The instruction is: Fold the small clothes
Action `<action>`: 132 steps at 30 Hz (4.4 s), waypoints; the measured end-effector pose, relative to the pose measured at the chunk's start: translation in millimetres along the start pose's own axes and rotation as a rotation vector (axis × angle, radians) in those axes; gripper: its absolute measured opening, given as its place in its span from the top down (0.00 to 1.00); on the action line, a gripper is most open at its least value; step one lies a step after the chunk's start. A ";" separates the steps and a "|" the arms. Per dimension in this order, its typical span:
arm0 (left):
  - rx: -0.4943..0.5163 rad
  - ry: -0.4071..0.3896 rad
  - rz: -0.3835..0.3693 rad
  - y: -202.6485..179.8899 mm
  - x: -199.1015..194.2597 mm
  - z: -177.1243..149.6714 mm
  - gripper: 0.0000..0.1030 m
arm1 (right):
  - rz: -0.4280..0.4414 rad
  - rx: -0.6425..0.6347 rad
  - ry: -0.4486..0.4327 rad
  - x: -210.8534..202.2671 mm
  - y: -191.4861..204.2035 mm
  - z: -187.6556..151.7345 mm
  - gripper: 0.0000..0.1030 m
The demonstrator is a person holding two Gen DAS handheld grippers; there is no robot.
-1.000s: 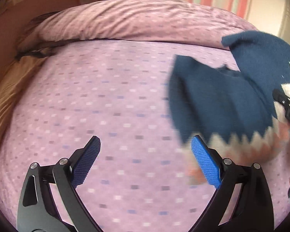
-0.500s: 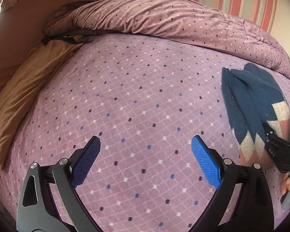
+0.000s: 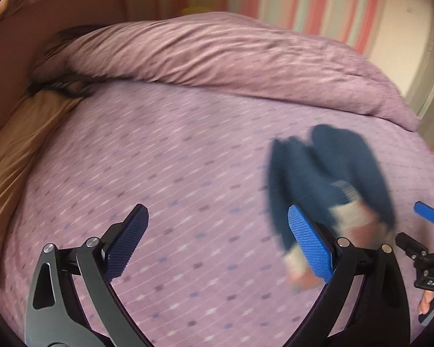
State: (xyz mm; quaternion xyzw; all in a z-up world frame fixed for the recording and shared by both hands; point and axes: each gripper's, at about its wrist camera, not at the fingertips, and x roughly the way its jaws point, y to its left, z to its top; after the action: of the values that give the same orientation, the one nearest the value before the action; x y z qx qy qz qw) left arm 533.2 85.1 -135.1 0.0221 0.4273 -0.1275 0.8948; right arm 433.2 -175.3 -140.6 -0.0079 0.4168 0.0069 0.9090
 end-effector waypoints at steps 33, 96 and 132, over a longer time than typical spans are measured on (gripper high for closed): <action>0.133 0.087 -0.342 -127.5 58.0 4.0 0.03 | -0.169 0.197 0.009 -13.4 -117.6 -29.8 0.15; -0.096 0.094 -0.007 -23.9 15.9 -64.7 0.03 | 0.288 0.127 0.003 24.3 -43.7 -14.7 0.17; 0.009 0.143 0.010 -61.1 42.2 -59.1 0.03 | -0.051 0.136 0.015 9.1 -90.4 -27.1 0.02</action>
State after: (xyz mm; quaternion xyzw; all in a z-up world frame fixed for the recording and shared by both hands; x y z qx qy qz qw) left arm 498.7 26.0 -200.8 0.0372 0.4894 -0.1228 0.8625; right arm 420.3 -266.1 -164.4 0.0431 0.4227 -0.0448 0.9041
